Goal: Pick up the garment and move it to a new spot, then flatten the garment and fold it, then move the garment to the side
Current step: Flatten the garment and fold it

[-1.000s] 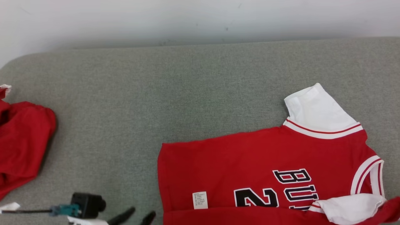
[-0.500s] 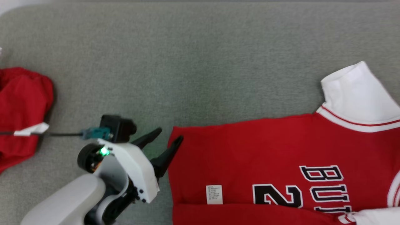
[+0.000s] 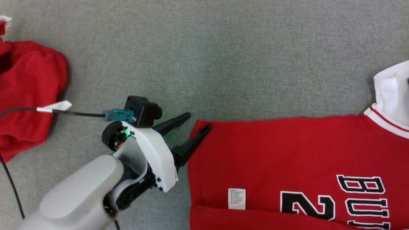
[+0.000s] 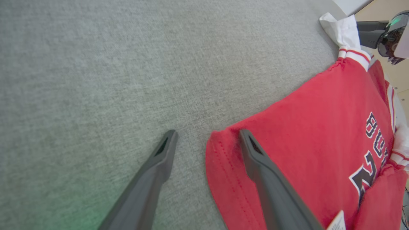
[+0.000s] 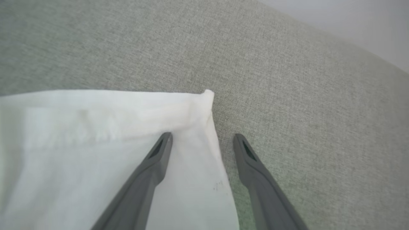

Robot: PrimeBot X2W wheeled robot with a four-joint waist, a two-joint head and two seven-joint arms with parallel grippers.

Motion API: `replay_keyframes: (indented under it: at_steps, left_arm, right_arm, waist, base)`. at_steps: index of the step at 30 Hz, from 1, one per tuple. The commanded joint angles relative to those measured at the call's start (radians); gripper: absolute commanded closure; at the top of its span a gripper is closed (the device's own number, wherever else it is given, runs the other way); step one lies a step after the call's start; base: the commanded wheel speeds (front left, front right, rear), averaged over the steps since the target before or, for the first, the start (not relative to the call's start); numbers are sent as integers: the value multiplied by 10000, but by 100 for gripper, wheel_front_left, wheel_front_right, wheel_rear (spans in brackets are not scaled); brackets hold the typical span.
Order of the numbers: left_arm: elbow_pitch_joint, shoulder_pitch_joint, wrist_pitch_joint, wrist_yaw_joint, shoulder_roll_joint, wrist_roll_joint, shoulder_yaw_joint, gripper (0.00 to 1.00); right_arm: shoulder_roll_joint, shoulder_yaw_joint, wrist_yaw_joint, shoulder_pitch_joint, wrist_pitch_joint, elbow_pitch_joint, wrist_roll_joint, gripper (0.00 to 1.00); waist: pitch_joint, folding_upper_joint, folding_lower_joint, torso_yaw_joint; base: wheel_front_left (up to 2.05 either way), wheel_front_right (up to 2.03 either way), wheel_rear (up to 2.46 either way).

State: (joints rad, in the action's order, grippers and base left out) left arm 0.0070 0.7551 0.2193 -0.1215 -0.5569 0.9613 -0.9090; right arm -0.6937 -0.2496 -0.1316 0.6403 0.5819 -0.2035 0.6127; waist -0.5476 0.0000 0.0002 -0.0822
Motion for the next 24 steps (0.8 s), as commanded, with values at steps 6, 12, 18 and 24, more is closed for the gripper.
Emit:
replay_keyframes:
  at_steps: [6, 12, 18, 24]
  left_arm:
    - [186, -176, 342, 191, 150, 283, -316, 0]
    - [68, -298, 613, 403, 142, 421, -519, 0]
    - [-42, -432, 934, 563, 217, 563, -797, 0]
    - [211, -169, 1036, 746, 528, 447, -983, 100]
  right_arm:
    - [43, -667, -2, 133, -114, -522, 377, 0]
    - [3, -1163, -14, 237, -205, -701, 694, 0]
    - [22, -1785, -19, 342, -175, -699, 1036, 0]
    - [-10, -2009, -10, 744, -484, -799, 1165, 100]
  waist:
    - [93, 0, -2, 49]
    - [207, 0, -2, 84]
    - [219, 0, -2, 114]
    - [152, 0, -2, 153]
  base:
    - [0, 0, 0]
    - [0, 0, 0]
    - [0, 0, 0]
    - [0, 0, 0]
